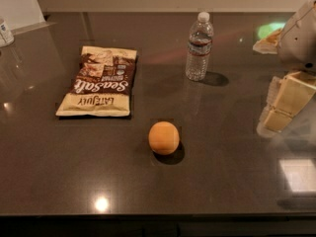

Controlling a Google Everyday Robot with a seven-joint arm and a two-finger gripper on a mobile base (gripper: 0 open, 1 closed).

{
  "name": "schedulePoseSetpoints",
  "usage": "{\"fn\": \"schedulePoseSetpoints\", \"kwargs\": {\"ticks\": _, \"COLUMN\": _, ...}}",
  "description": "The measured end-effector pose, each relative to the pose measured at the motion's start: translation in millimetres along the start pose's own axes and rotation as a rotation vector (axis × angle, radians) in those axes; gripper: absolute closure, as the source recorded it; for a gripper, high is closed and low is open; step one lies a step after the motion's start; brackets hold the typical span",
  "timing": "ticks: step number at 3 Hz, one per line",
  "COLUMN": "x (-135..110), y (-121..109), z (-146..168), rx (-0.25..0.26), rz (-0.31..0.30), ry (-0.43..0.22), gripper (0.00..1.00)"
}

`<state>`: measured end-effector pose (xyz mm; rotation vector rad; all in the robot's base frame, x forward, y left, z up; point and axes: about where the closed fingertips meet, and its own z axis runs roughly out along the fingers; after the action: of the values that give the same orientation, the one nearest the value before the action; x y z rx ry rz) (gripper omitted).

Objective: Move orange near water bottle

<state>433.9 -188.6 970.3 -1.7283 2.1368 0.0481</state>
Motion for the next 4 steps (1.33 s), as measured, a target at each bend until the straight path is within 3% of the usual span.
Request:
{"fn": "schedulePoseSetpoints", "kwargs": {"ticks": 2, "x": -51, "y": 45, "z": 46, "rx": -0.082, "rz": -0.089, "ry": -0.205, "gripper": 0.0}}
{"fn": "schedulePoseSetpoints", "kwargs": {"ticks": 4, "x": -88, "y": 68, "z": 103, "rx": -0.115, "rz": -0.149, "ry": -0.252, "gripper": 0.0}}
